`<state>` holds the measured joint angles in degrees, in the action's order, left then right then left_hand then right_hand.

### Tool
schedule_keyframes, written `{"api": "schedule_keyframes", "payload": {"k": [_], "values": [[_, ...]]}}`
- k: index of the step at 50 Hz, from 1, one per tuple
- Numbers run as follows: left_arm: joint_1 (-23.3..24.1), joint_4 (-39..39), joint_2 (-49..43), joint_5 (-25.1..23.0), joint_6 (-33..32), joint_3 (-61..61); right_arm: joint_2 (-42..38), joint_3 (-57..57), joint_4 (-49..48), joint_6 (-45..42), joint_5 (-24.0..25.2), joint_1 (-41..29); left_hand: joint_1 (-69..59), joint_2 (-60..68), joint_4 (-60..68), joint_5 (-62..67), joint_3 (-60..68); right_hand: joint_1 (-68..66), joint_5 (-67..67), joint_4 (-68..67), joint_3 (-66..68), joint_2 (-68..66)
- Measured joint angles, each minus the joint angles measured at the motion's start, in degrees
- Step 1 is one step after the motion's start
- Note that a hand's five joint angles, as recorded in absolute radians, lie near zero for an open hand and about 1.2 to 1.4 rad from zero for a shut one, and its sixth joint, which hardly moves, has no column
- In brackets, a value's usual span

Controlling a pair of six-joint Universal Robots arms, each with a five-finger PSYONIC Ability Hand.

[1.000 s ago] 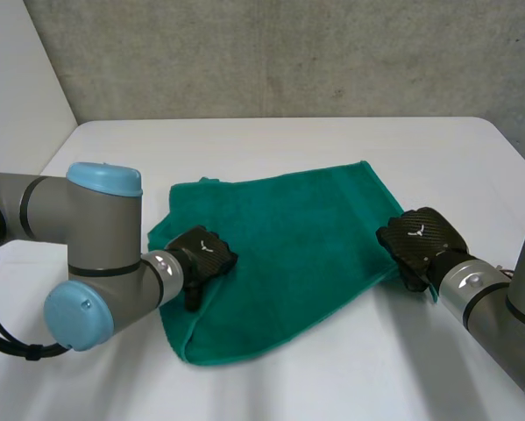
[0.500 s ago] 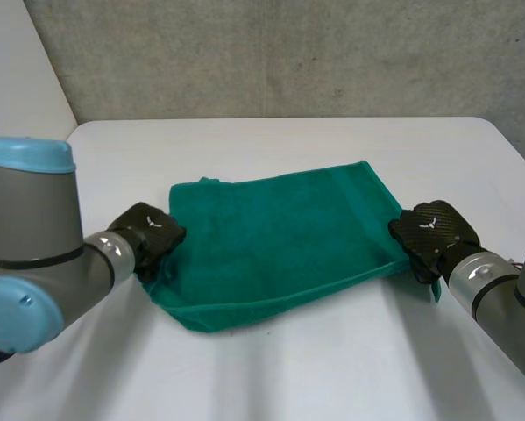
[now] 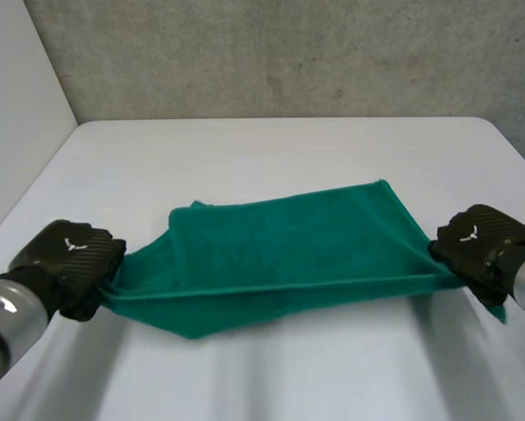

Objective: Fold the towel.

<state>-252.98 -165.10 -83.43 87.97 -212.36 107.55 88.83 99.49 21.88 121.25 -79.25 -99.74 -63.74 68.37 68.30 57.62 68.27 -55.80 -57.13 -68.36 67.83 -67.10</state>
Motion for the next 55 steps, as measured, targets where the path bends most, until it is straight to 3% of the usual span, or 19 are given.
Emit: {"api": "schedule_keyframes", "payload": {"k": [8,16,20,25,29,35,42,55], "values": [[0.1,0.1,0.6,-0.3,2.0,1.1,-2.5,0.0,1.8,-2.5,-0.1,0.2,0.0,0.1,0.2,0.0,0.0,0.0,0.0,0.0,0.0,0.0],[0.0,-5.6,-13.8,0.0,1.9,-1.9,-13.6,-4.0,-0.3,-2.0,-1.2,-0.3,0.0,0.1,0.2,0.0,0.0,0.0,0.0,0.0,0.0,0.0],[0.5,-7.0,-22.7,0.8,2.0,-10.7,-19.8,-13.8,-3.8,1.0,-4.5,-2.3,0.0,0.1,0.2,0.0,0.0,0.0,0.0,0.0,0.0,0.0],[1.6,-7.8,-26.7,3.2,4.2,-28.5,-21.3,-30.4,-10.0,8.2,-7.8,-5.8,0.0,0.1,0.2,0.0,0.1,0.0,0.0,0.0,0.0,0.0],[1.9,-12.1,-25.4,5.0,6.9,-41.9,-20.1,-40.8,-16.8,14.0,-8.6,-7.1,0.0,0.1,0.3,0.0,0.1,0.0,0.0,0.0,0.0,0.0],[2.0,-24.5,-19.1,7.0,10.2,-49.5,-14.4,-46.0,-28.8,21.1,-8.5,-7.2,0.0,0.1,0.3,0.0,0.1,0.0,0.0,0.0,0.0,0.0],[2.1,-33.2,-13.7,9.3,12.6,-42.3,-8.9,-40.4,-34.2,24.0,-6.5,-6.9,0.0,0.1,0.3,0.0,0.1,0.0,-0.2,0.0,0.0,0.0],[-0.4,-33.5,-13.2,9.1,18.6,-16.5,-9.8,-18.3,-32.0,21.9,-0.9,-6.7,0.0,0.2,0.3,0.0,0.1,-0.3,-0.2,0.0,0.0,0.0]]}}
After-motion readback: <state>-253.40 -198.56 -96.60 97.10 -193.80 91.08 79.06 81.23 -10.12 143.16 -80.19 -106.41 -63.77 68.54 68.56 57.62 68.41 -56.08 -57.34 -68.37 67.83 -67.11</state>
